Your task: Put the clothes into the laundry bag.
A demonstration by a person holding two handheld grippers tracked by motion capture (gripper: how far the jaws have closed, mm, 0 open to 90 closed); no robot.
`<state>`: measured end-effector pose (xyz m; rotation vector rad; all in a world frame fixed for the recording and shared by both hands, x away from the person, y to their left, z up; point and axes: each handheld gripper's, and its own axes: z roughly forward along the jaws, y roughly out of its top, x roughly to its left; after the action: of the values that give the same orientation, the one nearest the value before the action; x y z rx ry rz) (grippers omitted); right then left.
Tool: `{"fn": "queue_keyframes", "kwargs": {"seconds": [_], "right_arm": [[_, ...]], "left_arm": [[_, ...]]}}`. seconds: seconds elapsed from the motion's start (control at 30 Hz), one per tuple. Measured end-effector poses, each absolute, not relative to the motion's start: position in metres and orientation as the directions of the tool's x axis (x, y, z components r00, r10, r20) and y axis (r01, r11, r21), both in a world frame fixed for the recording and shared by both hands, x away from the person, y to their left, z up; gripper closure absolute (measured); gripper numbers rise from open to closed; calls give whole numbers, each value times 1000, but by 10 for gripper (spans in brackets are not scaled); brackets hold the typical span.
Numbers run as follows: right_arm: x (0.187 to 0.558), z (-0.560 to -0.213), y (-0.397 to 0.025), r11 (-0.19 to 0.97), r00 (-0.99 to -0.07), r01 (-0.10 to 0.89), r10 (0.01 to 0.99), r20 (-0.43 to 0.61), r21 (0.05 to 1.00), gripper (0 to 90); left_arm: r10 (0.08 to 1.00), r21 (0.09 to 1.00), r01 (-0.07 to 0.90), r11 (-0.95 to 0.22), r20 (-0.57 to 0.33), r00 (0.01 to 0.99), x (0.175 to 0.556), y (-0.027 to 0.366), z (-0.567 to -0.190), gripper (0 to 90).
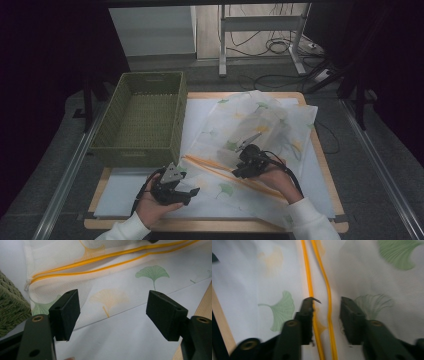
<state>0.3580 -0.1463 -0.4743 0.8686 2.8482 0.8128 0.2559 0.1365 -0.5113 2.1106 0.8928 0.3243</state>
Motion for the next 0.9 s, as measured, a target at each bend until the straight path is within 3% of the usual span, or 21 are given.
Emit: {"fn": "queue_keyframes", "kwargs": {"seconds": [0.13,0.9], "right_arm": [[358,-467,-153,667,-827,502,556,81,551,480],[341,-458,-185,533,-761,500,647,52,683,395]], "left_arm": [[695,762,487,-426,-69,716,256,137,-511,268],[710,746,514,-424,-79,700,265,148,-513,257]]}}
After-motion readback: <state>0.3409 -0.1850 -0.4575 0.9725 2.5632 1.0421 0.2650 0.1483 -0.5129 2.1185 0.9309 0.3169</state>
